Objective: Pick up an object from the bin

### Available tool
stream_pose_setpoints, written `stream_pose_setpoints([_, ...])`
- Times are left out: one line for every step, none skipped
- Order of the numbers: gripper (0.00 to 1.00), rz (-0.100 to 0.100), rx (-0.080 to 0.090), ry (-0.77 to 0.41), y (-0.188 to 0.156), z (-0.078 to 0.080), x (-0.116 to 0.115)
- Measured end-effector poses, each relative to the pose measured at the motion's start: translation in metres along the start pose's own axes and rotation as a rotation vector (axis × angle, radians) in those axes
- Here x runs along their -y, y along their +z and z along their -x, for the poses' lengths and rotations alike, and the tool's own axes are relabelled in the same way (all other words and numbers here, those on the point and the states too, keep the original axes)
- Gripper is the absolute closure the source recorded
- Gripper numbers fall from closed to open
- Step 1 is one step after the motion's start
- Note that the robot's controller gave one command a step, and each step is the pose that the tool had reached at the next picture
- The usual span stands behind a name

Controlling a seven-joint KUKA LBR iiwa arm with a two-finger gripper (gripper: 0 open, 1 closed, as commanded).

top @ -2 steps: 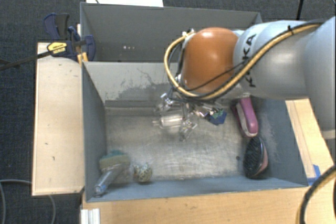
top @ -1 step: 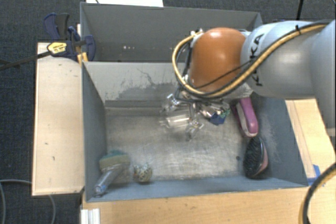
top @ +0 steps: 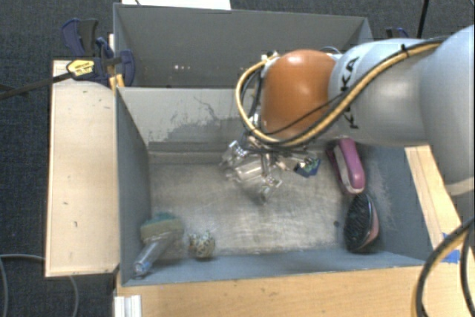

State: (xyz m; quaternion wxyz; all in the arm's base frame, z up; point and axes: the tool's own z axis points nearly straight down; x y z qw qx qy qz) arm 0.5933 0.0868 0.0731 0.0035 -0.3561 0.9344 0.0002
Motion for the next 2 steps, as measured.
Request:
stream_pose_setpoints([0.00, 0.001, 0.000, 0.008, -0.0014, 0.0014, 0.0004])
stream_pose_setpoints([1.00, 0.000, 0.001, 0.012, -0.0025, 0.0022, 0.0008])
